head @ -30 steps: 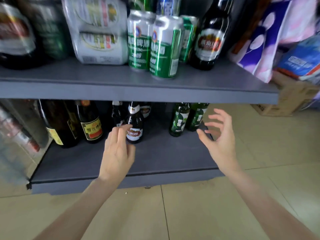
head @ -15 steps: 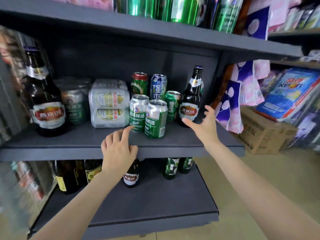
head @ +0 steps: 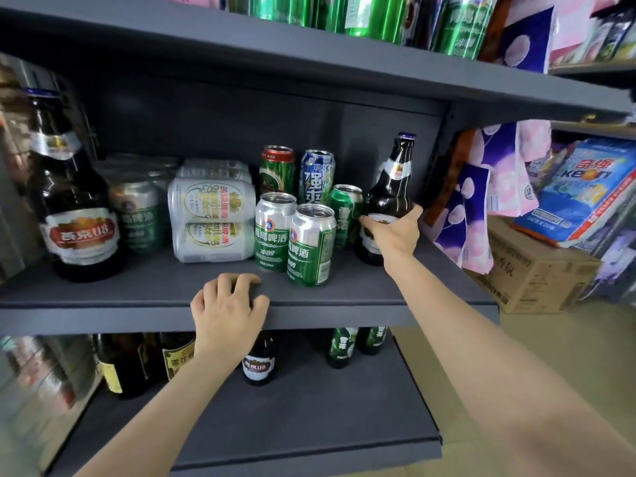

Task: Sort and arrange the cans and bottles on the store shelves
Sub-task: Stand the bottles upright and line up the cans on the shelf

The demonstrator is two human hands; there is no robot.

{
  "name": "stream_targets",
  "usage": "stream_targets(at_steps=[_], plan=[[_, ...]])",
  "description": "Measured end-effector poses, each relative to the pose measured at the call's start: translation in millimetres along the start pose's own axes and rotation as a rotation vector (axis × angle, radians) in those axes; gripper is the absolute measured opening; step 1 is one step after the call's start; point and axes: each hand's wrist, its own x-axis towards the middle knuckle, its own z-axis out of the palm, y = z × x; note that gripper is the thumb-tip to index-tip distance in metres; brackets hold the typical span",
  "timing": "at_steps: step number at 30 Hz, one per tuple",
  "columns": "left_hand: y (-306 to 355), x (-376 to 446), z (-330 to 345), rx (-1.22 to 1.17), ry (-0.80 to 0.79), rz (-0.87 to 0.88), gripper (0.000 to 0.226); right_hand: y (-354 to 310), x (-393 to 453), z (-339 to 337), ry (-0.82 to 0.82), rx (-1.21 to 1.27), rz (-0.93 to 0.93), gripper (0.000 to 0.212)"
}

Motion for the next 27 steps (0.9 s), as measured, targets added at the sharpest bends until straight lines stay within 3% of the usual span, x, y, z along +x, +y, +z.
stream_targets(at_steps=[6, 9, 14, 17, 22, 27], plan=[[2, 3, -7, -0.005, -0.050, -0.007, 0.033, -17, -68, -69, -0.185, 0.090, -0.157, 0.090], [-4, -1, -14, -0.068, -0.044, 0.054, 0.033, -27, -105, -106, -0.317, 0.113, -0.260, 0.082], [-65, -37, -29, 0.044, 0.200, 0.140, 0.047, -15, -172, -145, -0.603, 0.116, -0.240, 0.074], [-101, -40, -41, 0.173, 0.226, 0.193, 0.047, 28, -208, -127, -0.697, 0.011, -0.159, 0.080], [-117, -37, -36, 0.156, 0.319, 0.085, 0.048, 121, -240, -44, -0.795, -0.086, 0.001, 0.079], [-128, -32, -22, 0.140, 0.406, 0.122, 0.044, 186, -240, 32, -0.648, -0.008, 0.148, 0.075]])
